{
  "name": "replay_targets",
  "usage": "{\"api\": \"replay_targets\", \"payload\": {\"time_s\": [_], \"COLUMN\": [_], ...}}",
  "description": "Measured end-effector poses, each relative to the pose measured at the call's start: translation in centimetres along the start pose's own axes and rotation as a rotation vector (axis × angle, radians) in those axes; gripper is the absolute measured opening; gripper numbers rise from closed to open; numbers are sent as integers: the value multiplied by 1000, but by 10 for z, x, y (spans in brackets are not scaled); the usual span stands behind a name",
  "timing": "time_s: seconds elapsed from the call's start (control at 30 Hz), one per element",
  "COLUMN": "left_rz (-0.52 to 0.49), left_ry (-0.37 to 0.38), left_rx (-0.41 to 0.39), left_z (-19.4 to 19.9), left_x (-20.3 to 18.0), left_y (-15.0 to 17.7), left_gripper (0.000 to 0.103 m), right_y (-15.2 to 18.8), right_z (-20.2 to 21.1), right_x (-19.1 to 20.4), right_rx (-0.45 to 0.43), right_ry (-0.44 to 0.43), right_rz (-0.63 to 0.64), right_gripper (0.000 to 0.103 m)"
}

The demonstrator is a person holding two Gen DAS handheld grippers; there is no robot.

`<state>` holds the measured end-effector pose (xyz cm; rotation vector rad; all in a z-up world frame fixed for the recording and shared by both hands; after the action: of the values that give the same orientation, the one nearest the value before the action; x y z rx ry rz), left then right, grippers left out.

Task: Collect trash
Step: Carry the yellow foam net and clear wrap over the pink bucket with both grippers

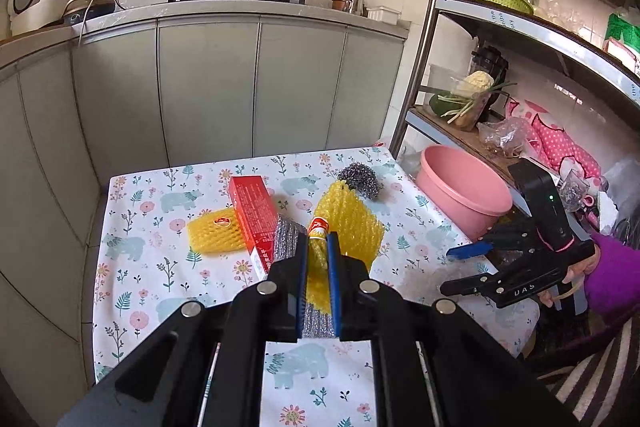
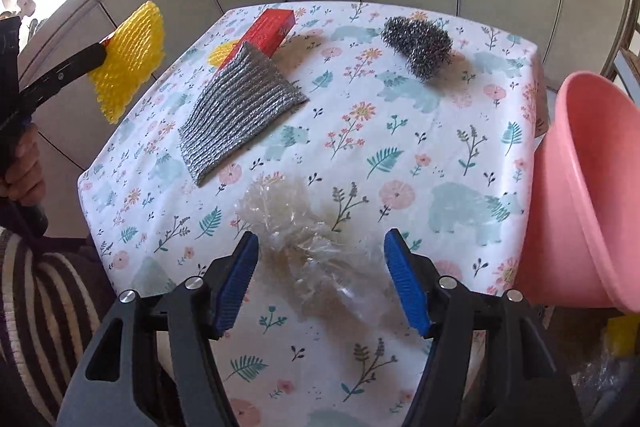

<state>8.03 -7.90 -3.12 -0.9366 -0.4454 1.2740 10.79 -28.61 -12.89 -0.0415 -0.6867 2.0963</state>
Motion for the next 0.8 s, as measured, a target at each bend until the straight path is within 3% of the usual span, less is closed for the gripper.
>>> {"api": "replay_targets", "payload": {"time_s": [0.27,0.5,0.63,0.8], "left_rz": [41,24,24,0], "left_ry": [17,33,37,53], "left_rx": [44,50,35,6], "left_z": [-22,-28,-26,-26], "left_x": [9,7,5,-4], "left_y": [2,0,-4,-19], "left_gripper": [9,9,9,8], "right_y": [21,33,35,23], "right_z": [5,12,23,65], "right_x": [18,22,22,10], "right_rx": [-6,-10,-75,-250], "right_ry": [-5,27,50,109], "right_rz": [-6,-23,-56,-127], "right_gripper": [66,49,46,45]}}
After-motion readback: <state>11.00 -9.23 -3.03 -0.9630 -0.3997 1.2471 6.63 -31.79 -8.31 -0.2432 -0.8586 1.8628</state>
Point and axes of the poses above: each gripper's, at about its wrist camera, not at the fingertips, and z roughly against the way its jaws point, x to its left, y to its underside, the point moved 4 cm from there along -z, roughly the way its jaws point, and after that the axes turned 4 degrees about z, right-handed, at the moved point
